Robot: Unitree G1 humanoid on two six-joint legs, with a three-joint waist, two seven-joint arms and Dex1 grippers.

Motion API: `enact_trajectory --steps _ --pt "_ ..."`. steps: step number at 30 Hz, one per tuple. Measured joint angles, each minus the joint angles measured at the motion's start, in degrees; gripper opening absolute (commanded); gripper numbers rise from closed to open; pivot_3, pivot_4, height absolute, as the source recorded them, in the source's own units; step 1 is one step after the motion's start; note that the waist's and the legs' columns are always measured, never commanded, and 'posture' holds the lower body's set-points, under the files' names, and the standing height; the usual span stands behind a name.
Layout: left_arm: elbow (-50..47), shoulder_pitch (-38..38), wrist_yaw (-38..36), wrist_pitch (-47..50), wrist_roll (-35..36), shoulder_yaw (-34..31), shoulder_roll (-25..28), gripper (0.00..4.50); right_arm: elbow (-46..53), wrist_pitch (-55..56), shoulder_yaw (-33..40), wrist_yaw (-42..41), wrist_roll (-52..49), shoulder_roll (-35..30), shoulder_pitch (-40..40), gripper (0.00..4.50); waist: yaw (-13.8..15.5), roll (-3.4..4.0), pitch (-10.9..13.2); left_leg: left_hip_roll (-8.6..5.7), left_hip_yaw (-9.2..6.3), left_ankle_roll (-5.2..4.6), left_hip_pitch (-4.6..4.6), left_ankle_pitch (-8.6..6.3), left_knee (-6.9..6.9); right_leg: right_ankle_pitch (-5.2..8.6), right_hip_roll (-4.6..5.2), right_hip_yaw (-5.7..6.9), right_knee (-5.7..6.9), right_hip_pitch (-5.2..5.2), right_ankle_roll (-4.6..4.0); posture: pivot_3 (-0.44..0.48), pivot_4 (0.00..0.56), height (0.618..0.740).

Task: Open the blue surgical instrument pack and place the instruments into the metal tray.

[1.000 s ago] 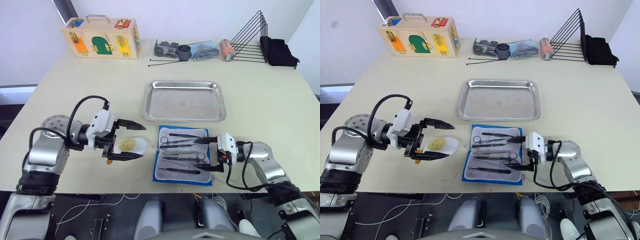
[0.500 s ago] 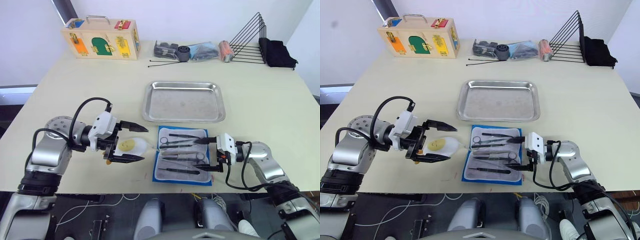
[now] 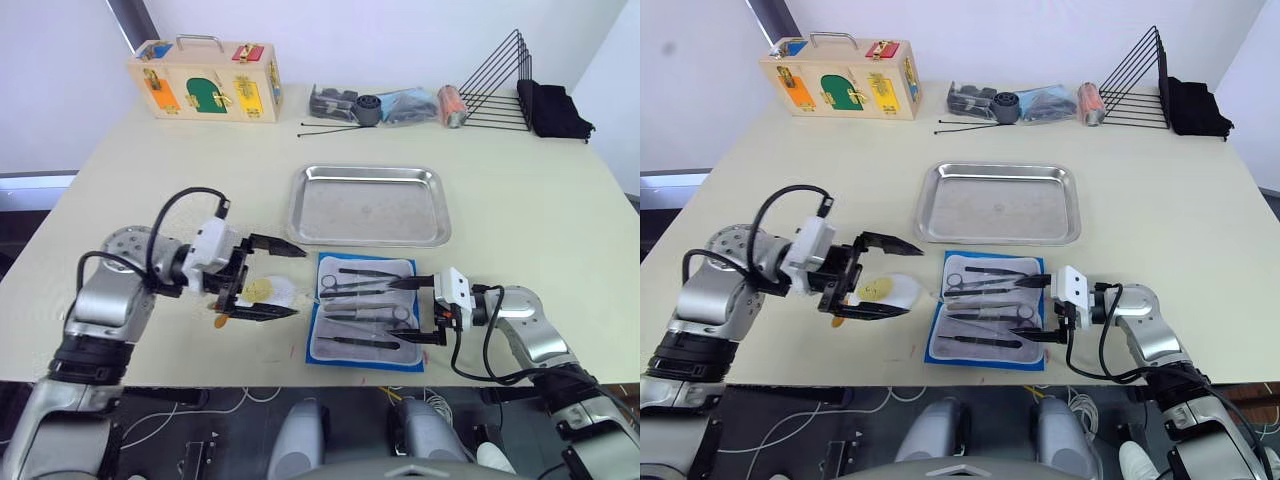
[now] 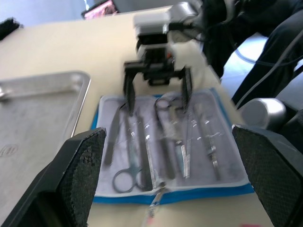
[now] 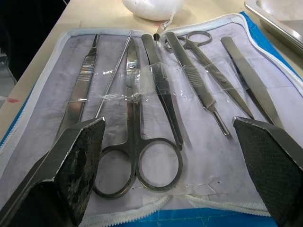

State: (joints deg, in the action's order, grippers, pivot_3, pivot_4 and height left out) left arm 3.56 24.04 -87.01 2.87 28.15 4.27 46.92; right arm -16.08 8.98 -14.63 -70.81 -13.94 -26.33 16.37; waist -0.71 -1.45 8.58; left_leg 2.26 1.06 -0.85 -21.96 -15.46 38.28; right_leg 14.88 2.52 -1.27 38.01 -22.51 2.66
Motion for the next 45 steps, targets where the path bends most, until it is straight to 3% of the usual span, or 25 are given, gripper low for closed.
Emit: enact_trajectory --steps 3,4,7,8,10,21,34,37,38,40,45 --pt "3.23 2.21 1.25 -1.88 -3.89 1.92 -2.79 4.49 -0.05 0.02 -0.01 0.05 -0.04 0.02 0.02 4.5 0.02 0.0 -0.01 0.0 0.0 0.0 0.0 0.0 0.0 0.0 0.0 0.0 0.0 0.01 0.0 0.0 0.15 0.74" --pt "4.3 2.84 1.28 -2.45 -4.87 2.56 -3.48 4.26 -0.06 0.02 -0.02 0.05 -0.04 0.03 0.05 4.5 0.02 -0.01 -0.01 0.0 0.0 0.0 0.0 0.0 0.01 0.0 -0.01 0.0 0.0 0.01 0.0 0.0 0.15 0.74" --pt "11.51 6.54 1.16 -4.54 -8.47 4.87 -7.28 3.36 -0.26 0.01 -0.12 0.04 -0.03 0.2 0.32 4.5 -0.06 -0.03 -0.03 0.0 -0.01 0.0 0.0 0.0 0.01 0.0 -0.04 0.0 0.0 0.01 0.0 0.0 0.15 0.74" --pt "14.13 7.75 1.21 -6.04 -9.76 5.37 -8.56 2.61 -0.27 0.01 -0.12 0.04 -0.03 0.3 0.36 4.5 -0.15 -0.03 -0.03 0.0 0.0 -0.01 0.0 0.0 0.01 0.0 -0.04 -0.02 0.0 0.01 0.0 0.0 0.15 0.74" --pt "17.23 9.12 1.62 -9.2 -11.46 5.51 -10.05 2.03 -0.29 0.01 -0.11 0.04 -0.02 0.31 0.4 4.5 -0.15 -0.04 -0.03 0.01 -0.02 -0.01 0.0 0.0 0.01 -0.01 -0.05 -0.02 0.0 0.0 0.0 0.0 0.15 0.74" --pt "38.43 17.91 -0.66 -20.86 -18.92 7.96 -17.71 2.03 -0.24 0.0 0.02 0.46 -0.02 0.58 0.33 4.5 -0.22 -0.07 -0.05 0.01 -0.01 -0.02 -0.01 -0.01 0.02 -0.01 -0.07 -0.04 0.0 0.0 0.01 0.0 0.15 0.74" --pt "48.15 21.76 -1.5 -23.61 -22.19 8.04 -20.95 2.03 0.09 -0.02 0.05 1.43 -0.02 0.77 -0.17 4.5 -0.28 -0.11 -0.07 0.01 -0.04 -0.03 0.0 -0.02 0.02 -0.01 -0.08 -0.03 0.01 0.01 0.01 0.0 0.15 0.74" --pt "48.99 22.5 -1.5 -23.4 -22.5 8.03 -21.61 1.33 0.09 0.0 -0.04 1.43 -0.01 0.77 -0.14 4.5 -0.32 -0.11 -0.07 0.01 -0.04 -0.04 0.0 -0.02 0.02 -0.01 -0.09 -0.04 0.01 0.01 0.01 0.0 0.15 0.74" --pt "49.2 22.54 -1.55 -23.2 -22.5 8.03 -21.79 0.76 0.08 0.0 -0.05 1.44 0.0 0.77 -0.12 4.5 -0.32 -0.11 -0.07 0.02 -0.04 -0.04 0.0 -0.02 0.02 -0.01 -0.09 -0.04 0.01 0.01 0.01 0.0 0.15 0.74" --pt "49.63 22.72 -1.3 -22.7 -22.48 7.63 -21.89 0.07 0.1 0.01 -0.07 1.44 0.0 0.77 -0.11 4.5 -0.32 -0.11 -0.07 0.02 -0.05 -0.04 0.0 -0.02 0.02 -0.01 -0.09 -0.04 0.01 0.01 0.01 0.0 0.15 0.74" --pt "49.7 22.93 -1.36 -22.04 -22.62 7.61 -21.88 0.07 0.11 0.01 -0.1 1.45 0.02 0.76 -0.23 4.5 -0.33 -0.11 -0.08 0.02 -0.05 -0.04 0.0 -0.02 0.02 -0.01 -0.1 -0.04 0.01 0.0 0.01 0.0 0.15 0.74"
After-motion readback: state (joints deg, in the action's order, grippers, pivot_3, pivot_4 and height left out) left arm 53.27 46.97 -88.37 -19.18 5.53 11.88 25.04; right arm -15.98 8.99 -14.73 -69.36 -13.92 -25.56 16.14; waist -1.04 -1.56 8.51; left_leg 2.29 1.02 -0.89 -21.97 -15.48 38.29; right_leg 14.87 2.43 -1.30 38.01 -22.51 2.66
